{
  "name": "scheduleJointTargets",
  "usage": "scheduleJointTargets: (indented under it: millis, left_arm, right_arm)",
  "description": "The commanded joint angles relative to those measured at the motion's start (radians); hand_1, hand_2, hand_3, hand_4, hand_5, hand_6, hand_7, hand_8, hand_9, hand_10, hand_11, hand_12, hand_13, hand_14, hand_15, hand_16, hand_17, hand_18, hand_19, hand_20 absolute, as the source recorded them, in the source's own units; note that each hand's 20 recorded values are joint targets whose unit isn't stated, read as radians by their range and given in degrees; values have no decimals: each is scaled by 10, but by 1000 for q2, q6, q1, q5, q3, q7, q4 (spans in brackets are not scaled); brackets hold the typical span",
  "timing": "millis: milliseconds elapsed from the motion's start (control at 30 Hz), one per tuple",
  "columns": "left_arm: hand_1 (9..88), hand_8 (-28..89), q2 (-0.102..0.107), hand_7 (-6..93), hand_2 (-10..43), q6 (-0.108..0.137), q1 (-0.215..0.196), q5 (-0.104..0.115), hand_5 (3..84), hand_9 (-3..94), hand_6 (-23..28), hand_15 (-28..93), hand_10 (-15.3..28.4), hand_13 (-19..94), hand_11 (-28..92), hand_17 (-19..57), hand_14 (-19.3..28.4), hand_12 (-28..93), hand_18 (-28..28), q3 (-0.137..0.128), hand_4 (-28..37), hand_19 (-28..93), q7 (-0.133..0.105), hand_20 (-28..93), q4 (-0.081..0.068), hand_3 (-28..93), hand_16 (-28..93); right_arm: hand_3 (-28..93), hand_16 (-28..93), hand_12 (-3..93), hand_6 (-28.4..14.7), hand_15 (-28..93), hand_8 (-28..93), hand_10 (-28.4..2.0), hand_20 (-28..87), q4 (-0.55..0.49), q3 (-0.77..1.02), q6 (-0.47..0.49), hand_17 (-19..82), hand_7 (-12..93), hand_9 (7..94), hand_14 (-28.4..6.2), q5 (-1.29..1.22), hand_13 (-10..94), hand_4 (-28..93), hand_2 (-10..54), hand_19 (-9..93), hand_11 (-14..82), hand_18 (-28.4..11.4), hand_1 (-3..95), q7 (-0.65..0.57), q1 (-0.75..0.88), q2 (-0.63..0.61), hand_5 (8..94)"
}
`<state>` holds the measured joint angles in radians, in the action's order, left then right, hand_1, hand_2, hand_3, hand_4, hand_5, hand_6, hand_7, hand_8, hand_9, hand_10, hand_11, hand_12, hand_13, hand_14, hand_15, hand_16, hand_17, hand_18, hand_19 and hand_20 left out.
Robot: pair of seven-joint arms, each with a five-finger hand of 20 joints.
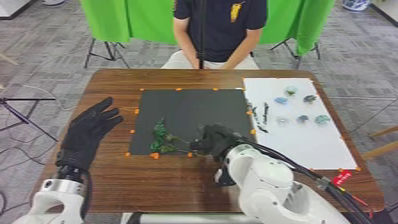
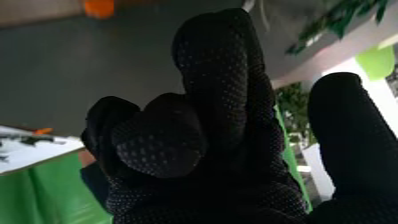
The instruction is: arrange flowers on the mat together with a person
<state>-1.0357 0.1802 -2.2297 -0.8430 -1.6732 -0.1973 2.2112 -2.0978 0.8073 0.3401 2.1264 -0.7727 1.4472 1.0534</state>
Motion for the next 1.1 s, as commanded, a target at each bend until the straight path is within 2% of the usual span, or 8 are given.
scheduleJointTargets:
  millis: [33,100,133,300,467,733,1100]
  left_arm:
    - [248,-100,-9,144,64,7,-4,1,389,353,73,425,185,250,246,-110,246,95,233,4,-272,430,5,94,-1,777,-58]
    - [248,-100,-9,146,64,2,0,3,388,354,73,426,184,251,247,-110,246,96,235,5,-272,432,5,94,-4,776,-57]
    - [248,-100,1,146,64,9,4,9,387,354,73,425,185,252,248,-110,246,96,235,10,-273,432,1,94,-5,776,-57]
    - [247,-101,-2,147,67,5,8,7,386,354,72,424,184,254,246,-110,245,97,235,7,-273,433,14,93,-6,773,-56]
    - [247,-103,0,151,68,7,2,8,384,356,70,424,183,256,249,-111,245,100,237,6,-272,435,10,91,-3,772,-54]
    - [247,-105,-10,155,69,-5,7,1,383,356,69,426,182,261,249,-111,246,102,237,8,-272,436,26,89,-7,771,-50]
    - [244,-108,-12,158,66,3,-16,4,385,359,69,421,183,261,246,-110,246,102,236,1,-275,436,12,87,-5,776,-51]
  right_arm:
    - [640,233,220,-41,694,-110,-136,451,54,-60,16,544,117,936,-107,16,866,-184,124,932,391,-246,221,11,-39,37,833]
    - [638,233,221,-41,694,-110,-136,451,65,-74,7,541,115,935,-107,17,863,-185,127,932,388,-244,219,7,-46,45,828]
    - [637,233,222,-42,695,-110,-137,451,70,-77,7,540,115,933,-107,17,861,-185,128,932,388,-243,218,4,-50,50,827]
    - [635,231,223,-42,696,-109,-138,447,80,-81,15,537,113,930,-107,10,858,-184,130,932,385,-242,218,-11,-48,67,824]
    - [630,229,223,-42,696,-109,-138,443,82,-88,19,538,113,930,-108,2,857,-183,132,932,384,-240,219,-13,-47,74,824]
    - [630,226,221,-45,688,-109,-139,436,93,-83,11,535,110,926,-107,0,856,-184,133,932,378,-237,218,-9,-45,86,816]
    - [637,223,215,-40,680,-112,-137,437,-12,36,10,548,120,936,-102,-84,876,-188,137,932,389,-238,209,-9,61,5,843]
